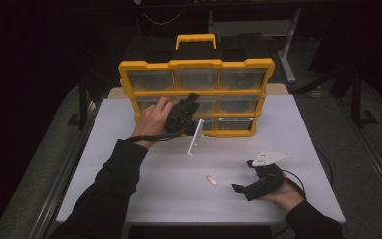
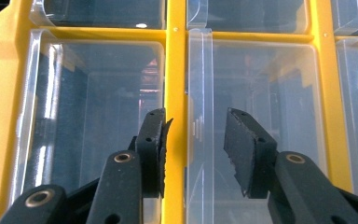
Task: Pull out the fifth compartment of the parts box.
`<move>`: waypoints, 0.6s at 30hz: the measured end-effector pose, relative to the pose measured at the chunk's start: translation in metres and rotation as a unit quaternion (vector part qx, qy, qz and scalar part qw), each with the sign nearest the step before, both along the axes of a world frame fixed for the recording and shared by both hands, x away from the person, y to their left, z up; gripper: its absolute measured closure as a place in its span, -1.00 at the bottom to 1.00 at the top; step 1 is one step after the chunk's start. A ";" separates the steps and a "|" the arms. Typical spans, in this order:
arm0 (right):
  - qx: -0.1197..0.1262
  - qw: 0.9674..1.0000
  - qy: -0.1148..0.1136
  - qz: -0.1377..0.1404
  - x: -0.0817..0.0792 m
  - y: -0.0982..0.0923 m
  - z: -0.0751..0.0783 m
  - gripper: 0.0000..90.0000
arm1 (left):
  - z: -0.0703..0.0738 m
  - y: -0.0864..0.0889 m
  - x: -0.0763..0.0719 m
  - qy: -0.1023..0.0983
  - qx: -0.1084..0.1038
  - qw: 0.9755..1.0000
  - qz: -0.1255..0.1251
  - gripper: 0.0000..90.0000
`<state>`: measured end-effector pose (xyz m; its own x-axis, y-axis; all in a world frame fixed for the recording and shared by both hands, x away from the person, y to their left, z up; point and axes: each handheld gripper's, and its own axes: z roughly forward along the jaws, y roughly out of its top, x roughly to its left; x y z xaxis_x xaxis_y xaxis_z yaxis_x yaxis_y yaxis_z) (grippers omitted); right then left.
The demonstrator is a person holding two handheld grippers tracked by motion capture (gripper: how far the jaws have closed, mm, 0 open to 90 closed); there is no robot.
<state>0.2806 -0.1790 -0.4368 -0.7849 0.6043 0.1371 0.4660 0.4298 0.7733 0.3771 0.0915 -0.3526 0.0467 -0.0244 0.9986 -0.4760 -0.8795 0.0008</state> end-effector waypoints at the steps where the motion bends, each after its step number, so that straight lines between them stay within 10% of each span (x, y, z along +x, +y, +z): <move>1: 0.000 1.000 0.000 0.000 0.000 0.000 0.000 -1.00 | 0.000 0.000 0.000 0.001 0.000 1.000 0.001 0.36; 18: 0.000 1.000 -0.002 0.003 0.000 0.001 0.000 -1.00 | 0.001 -0.003 0.000 0.014 -0.002 1.000 0.015 0.65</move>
<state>0.2802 -0.1785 -0.4366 -0.7895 0.5990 0.1336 0.4599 0.4332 0.7751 0.3768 0.0885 -0.3512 0.0759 -0.0182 0.9970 -0.4497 -0.8930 0.0179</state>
